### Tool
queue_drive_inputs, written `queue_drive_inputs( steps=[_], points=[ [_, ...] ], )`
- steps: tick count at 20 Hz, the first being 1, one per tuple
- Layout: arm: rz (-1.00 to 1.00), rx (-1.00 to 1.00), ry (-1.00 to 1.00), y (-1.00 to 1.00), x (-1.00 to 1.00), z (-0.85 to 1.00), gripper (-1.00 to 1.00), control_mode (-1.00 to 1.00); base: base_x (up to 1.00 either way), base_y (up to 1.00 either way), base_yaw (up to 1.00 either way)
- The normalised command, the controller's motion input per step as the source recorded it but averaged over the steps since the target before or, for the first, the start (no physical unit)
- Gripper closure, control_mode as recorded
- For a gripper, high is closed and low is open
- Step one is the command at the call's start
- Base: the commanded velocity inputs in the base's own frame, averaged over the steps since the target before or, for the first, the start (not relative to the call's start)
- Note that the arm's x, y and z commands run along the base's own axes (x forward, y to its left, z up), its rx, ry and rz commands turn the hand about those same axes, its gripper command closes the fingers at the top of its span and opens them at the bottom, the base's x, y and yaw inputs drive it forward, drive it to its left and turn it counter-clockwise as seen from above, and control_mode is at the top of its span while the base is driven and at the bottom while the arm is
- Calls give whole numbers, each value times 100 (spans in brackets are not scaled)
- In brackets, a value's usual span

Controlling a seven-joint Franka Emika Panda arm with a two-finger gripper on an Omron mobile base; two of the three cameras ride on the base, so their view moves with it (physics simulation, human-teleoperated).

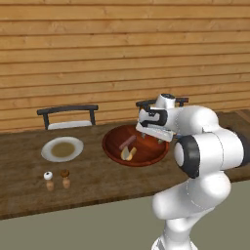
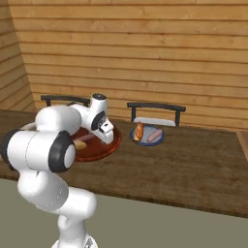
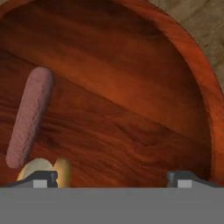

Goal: Place one bun and one sausage from the bowl on each plate.

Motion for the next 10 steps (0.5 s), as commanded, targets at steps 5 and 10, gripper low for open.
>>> queue_drive_inputs(
  steps=[5,10],
  points=[
    [0,4,10,64,-7,-21,-100,-100,0,0,0],
    [0,9,0,41,-9,-30,-100,-100,0,0,0]
  ],
)
